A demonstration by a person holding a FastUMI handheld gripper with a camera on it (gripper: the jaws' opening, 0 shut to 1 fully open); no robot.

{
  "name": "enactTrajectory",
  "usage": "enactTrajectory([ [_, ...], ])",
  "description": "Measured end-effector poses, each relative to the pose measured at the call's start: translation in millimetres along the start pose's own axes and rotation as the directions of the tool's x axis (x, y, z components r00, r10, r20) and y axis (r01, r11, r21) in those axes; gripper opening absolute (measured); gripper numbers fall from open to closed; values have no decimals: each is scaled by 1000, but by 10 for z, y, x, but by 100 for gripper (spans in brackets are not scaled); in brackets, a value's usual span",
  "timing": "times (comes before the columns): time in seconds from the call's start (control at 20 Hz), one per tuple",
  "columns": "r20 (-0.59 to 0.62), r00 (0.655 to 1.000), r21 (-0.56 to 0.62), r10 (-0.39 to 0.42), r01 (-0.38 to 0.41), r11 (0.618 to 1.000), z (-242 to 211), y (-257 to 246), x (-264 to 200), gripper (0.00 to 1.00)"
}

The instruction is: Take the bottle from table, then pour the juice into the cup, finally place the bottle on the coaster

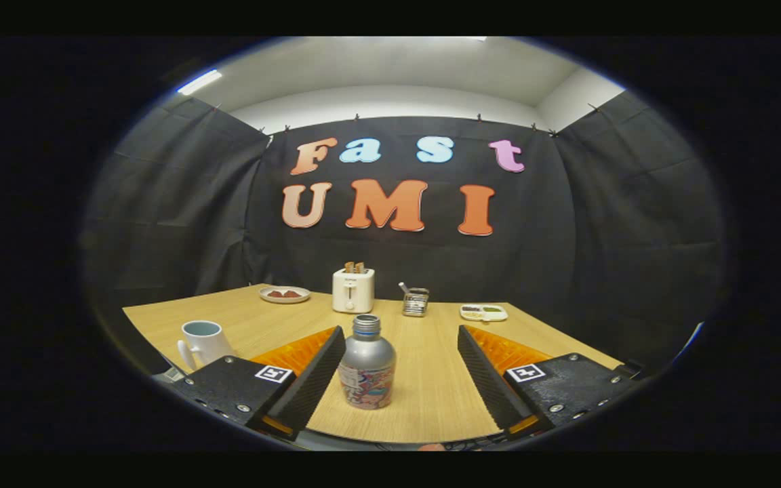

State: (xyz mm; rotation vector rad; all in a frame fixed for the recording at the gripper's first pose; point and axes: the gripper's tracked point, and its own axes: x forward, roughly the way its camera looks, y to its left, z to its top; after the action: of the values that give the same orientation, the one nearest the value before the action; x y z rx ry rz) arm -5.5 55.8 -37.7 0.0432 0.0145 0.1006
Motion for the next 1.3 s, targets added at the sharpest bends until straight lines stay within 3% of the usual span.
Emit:
enactTrajectory([
  [0.95, -216, 976, 0, 25, -26, 1000, -1006, 249, 396, 99],
  [1.3, -242, 969, 11, 42, -41, 999, -1073, 322, 437, 80],
])
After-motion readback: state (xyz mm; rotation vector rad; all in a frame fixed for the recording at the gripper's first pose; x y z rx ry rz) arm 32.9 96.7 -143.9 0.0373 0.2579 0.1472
